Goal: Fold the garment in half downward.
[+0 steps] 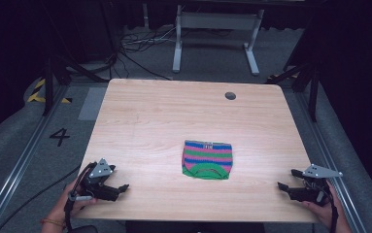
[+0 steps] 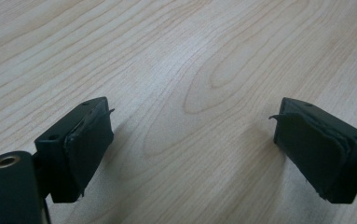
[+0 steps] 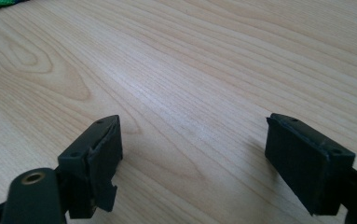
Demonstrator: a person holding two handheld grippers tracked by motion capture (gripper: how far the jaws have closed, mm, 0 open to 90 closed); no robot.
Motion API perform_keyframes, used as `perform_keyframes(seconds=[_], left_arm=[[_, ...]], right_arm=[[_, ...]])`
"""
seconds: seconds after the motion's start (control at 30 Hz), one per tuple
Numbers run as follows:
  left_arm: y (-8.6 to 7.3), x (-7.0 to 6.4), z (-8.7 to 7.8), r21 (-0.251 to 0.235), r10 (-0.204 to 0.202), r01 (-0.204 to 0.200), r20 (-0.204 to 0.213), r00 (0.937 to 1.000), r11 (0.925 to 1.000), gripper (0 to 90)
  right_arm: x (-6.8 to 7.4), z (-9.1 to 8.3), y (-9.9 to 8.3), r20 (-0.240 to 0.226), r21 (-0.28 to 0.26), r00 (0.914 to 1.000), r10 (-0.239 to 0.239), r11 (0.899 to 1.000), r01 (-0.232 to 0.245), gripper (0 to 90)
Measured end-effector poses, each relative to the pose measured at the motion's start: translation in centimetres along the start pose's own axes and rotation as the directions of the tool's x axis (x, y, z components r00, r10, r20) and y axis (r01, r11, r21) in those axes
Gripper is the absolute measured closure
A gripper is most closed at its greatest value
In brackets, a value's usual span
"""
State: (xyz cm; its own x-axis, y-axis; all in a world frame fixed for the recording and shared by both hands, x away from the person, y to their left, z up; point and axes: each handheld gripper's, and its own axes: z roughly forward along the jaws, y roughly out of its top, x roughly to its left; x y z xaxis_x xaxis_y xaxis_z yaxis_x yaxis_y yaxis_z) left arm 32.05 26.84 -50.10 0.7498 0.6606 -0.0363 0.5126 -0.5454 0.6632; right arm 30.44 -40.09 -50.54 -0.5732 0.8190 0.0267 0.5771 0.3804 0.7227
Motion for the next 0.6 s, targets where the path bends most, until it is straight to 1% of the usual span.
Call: perform_keyframes(seconds=[0.03,0.07,0.17,0.23,0.27,0.33,0.43,0.5,0.53,0.6], left_arm=[[0.05,0.0,0.03,0.002,0.002,-0.002,-0.007,1.0,1.0,10.2],[0.08,-0.04,0.1,0.002,-0.005,0.005,-0.006,1.0,1.0,9.3],[0.19,-0.05,0.15,0.012,-0.003,0.003,-0.009,1.0,0.9999,7.5],[0.22,-0.12,0.25,0.008,-0.012,0.012,-0.013,0.9999,0.9999,6.6],[0.26,-0.1,0.26,0.012,-0.008,0.008,-0.015,0.9998,0.9999,6.2],[0.33,-0.15,0.38,0.016,-0.013,0.014,-0.012,0.9998,0.9998,5.0],[0.64,-0.25,0.74,0.027,-0.019,0.02,-0.018,0.9996,0.9994,0.8],[0.88,-0.53,0.95,0.029,-0.047,0.048,-0.039,0.9981,0.9984,0.0],[0.95,-0.58,0.98,0.028,-0.046,0.047,-0.054,0.9975,0.9985,0.0],[0.97,-0.63,1.01,0.027,-0.05,0.051,-0.057,0.9971,0.9983,0.0]], right_arm=[[0.0,0.0,0.0,0.0,0.0,1.0,0.0,1.0,0.0,19.3],[0.0,0.0,0.0,0.0,0.0,1.0,0.0,1.0,0.0,19.3],[0.0,0.0,0.0,0.0,0.0,1.0,0.0,1.0,0.0,19.3],[-0.01,-0.01,0.0,-0.001,0.001,1.0,-0.001,1.0,0.001,19.3],[-0.01,0.0,0.0,0.0,0.0,1.0,0.0,1.0,0.0,19.4],[-0.01,-0.01,0.0,-0.001,0.001,1.0,-0.001,1.0,0.001,19.3],[0.0,0.0,0.0,-0.001,0.0,1.0,0.0,1.0,0.0,19.3],[-0.01,0.0,0.0,0.001,0.0,1.0,0.0,1.0,0.0,18.3],[-0.02,0.03,0.01,0.007,0.003,1.0,0.005,1.0,-0.005,16.7],[-0.04,0.06,0.02,0.013,0.006,0.9999,0.009,1.0,-0.009,15.6]])
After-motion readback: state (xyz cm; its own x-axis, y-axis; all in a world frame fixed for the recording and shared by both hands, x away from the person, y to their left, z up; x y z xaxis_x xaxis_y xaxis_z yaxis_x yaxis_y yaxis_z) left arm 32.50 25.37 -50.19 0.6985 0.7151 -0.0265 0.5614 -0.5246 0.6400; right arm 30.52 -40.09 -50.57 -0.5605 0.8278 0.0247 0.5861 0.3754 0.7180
